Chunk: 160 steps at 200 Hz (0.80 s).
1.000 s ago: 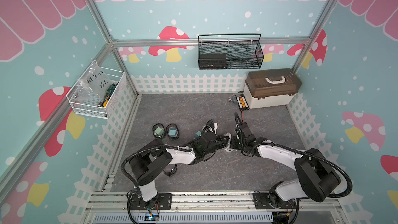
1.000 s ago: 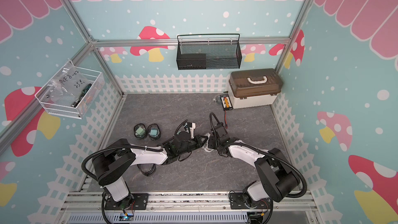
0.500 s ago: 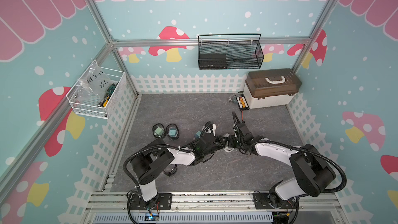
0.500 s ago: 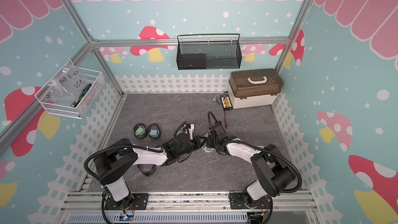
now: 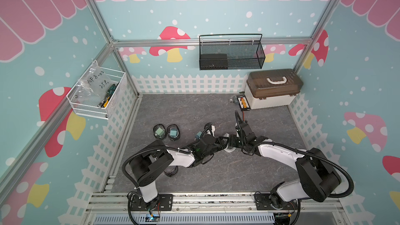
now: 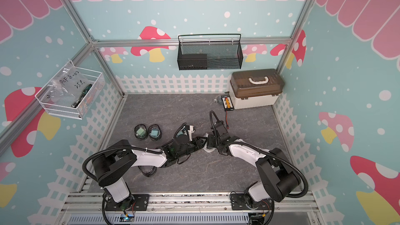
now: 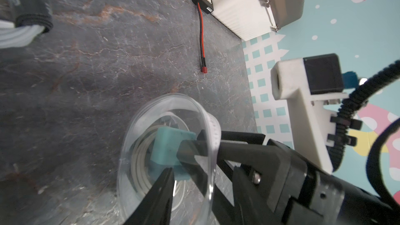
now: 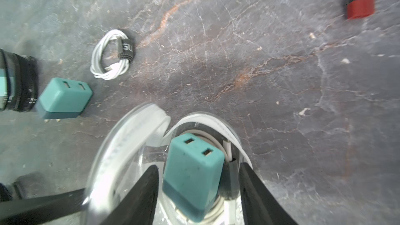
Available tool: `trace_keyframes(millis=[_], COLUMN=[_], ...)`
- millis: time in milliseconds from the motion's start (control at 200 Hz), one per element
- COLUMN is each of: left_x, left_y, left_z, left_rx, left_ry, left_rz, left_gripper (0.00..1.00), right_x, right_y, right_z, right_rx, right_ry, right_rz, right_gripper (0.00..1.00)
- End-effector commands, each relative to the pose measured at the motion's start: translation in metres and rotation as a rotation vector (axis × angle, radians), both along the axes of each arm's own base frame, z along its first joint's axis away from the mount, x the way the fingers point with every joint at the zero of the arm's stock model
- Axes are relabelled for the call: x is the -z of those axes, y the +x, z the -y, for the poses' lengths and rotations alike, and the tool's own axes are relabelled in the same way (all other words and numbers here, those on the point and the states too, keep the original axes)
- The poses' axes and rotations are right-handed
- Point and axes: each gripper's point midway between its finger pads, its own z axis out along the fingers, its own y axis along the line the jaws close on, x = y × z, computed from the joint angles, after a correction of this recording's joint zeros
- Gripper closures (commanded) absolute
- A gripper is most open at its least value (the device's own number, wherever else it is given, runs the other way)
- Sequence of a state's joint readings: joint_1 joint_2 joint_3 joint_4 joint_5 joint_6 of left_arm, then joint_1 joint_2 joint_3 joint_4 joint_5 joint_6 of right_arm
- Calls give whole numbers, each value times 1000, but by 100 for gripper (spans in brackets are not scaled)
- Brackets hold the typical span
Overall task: Pack away charging kits
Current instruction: Place the plug in the storage bag.
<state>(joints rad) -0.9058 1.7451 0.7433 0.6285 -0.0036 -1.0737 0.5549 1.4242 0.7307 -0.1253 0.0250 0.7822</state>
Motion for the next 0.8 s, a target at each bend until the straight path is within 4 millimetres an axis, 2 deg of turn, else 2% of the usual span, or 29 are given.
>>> trace_keyframes(millis=[0,130,215,290,395,570,795], left_x=[-23,-29,-22,-14,0,19,28], left_y=[-6,-5,-3,0,4,11,14], left_z=[-6,-25,-39,-47,-48,-33,-13], left_rx=[3,-40,-66,-81,-74,-29,26], left_ry=[-2,39,64,83,98,113,98], left_rz=[44,61,52,39,15,-22,-42], left_gripper=[49,48,48,47,46,48,47], right_x=[-14,-11,-2,5,15,24,30], right_y=[1,-2,-5,-6,-5,1,4], right_z=[18,43,56,59,51,30,9], right_rx=[47,110,144,150,123,60,9], right_ry=[-48,-101,-131,-141,-124,-70,-21], right_rz=[25,20,-1,-20,-46,-79,-89], right_gripper=[42,42,42,44,46,50,50])
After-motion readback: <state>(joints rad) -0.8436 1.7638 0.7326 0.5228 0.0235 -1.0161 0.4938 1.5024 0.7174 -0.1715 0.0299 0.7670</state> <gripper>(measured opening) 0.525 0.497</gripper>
